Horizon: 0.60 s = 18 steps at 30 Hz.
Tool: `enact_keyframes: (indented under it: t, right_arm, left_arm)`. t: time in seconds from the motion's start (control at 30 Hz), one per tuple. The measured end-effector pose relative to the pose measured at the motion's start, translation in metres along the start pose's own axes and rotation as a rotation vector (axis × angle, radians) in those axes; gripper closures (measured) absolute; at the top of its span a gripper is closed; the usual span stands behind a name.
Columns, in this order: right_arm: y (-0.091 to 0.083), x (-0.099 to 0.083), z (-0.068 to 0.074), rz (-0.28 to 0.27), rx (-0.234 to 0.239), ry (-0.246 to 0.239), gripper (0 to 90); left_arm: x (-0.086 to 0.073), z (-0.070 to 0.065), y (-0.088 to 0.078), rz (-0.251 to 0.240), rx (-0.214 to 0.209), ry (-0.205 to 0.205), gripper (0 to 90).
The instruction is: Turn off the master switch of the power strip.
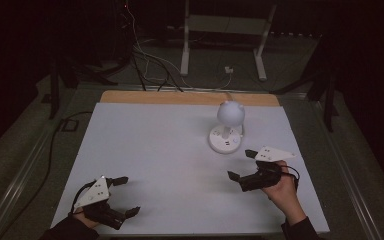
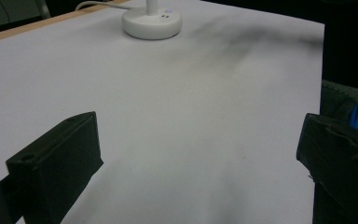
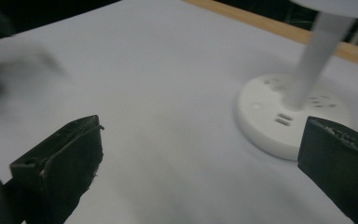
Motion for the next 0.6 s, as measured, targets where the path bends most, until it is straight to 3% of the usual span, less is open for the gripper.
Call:
enact_keyframes:
  t: [0.27, 0.6]
  right_arm:
    - [0.008, 0.004, -0.012, 0.001, -0.073, 0.023, 0.0]
    - [0.016, 0.008, -0.030, -0.005, -0.130, 0.063, 0.0]
  left_arm:
    - [0.000, 0.000, 0.000, -0.001, 0.000, -0.001, 0.3]
    - [0.000, 0.000, -0.001, -0.007, 0.002, -0.004, 0.3]
Point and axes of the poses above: each handheld gripper's, and its own axes: y roughly forward along the jaws, x roughly out of its top, z roughly to its left, the point moved 1 cm from there along y, roughly forward along the jaws, and after that the axes turned 1 degree about y, right-handed, at the moved point
